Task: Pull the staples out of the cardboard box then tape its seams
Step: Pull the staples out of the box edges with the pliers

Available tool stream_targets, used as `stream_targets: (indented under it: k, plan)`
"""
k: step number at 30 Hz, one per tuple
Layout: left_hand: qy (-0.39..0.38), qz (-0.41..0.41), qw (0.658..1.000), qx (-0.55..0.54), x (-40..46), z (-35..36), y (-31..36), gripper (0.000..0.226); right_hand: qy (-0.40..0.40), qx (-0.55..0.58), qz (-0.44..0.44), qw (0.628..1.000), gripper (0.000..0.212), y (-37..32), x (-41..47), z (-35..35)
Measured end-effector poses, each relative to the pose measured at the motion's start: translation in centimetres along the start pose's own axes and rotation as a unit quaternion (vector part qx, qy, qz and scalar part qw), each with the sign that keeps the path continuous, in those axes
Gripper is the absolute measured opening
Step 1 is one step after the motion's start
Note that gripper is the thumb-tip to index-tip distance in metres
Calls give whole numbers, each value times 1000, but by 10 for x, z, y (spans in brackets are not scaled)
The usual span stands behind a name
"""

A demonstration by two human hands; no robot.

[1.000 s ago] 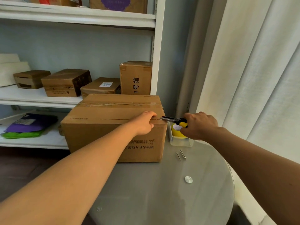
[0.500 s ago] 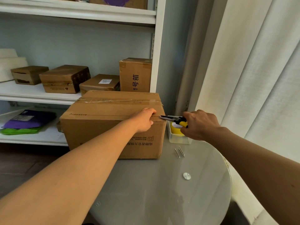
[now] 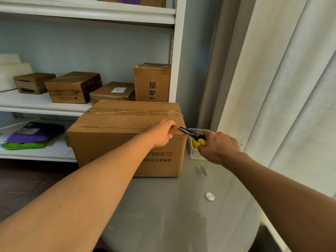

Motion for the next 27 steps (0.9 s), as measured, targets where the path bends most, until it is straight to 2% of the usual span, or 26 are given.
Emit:
stream_targets:
  k: [3, 7, 9, 14, 17, 22, 27]
  plan:
    - [3, -1, 1000, 2, -1, 1, 0, 46, -3, 73, 27, 997, 32, 0, -4, 10]
    - [0, 0, 1000, 3, 0, 0, 1, 46, -55, 123, 47, 990, 33, -1, -7, 17]
    - [0, -1, 1000, 3, 0, -1, 1, 46, -57, 86, 37, 994, 37, 3, -5, 10]
    - [-1, 0, 1000, -2, -1, 0, 1, 47, -1, -104, -55, 993, 33, 6, 3, -21]
    - [-2, -1, 1000, -3, -1, 0, 2, 46, 4, -143, -83, 986, 31, 2, 4, -24]
    - [-2, -2, 1000, -4, -1, 0, 1, 47, -11, -89, -55, 994, 32, -1, 1, -15]
    - [3, -6, 1000, 3, 1, 0, 1, 47, -47, 85, 26, 995, 27, -4, -1, 3]
Point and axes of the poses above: each hand's wrist, its own x-axis towards the middle knuckle, its own z-axis out of the palm, y = z × x, the point moved 1 cm from there along x, towards the middle knuckle, and after that the axes turned 9 degrees about -z, right-handed, at the moved point
